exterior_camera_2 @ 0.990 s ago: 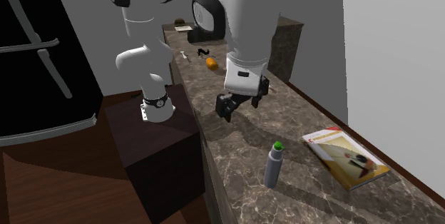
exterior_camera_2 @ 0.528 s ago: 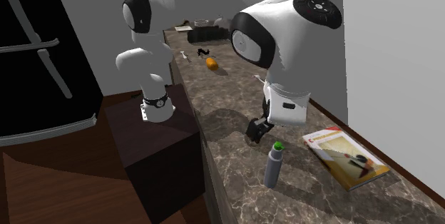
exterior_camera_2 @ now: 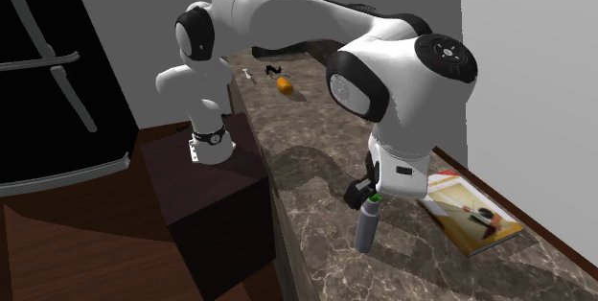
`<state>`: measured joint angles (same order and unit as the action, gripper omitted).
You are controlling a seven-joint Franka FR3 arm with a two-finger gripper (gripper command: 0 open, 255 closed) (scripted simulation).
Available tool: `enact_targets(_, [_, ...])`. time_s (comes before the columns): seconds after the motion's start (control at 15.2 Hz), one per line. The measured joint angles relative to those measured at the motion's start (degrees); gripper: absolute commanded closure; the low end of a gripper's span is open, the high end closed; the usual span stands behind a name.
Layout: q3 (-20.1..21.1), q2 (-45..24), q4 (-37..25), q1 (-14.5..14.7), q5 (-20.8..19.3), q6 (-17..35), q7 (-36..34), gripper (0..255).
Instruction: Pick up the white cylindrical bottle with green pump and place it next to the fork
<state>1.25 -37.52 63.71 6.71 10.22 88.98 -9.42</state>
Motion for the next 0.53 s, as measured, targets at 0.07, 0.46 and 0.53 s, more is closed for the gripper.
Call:
enact_targets(0.07, [0.0, 0.3, 1.4, 0.1, 0.0, 1.1, 0.0, 0])
enact_targets(0.46, [0.0, 1.0, 3.5, 0.2, 0.1, 2.5, 0.3, 0])
enact_targets(0.53, [0.0, 1.0, 3.5, 0.2, 0.1, 2.5, 0.3, 0])
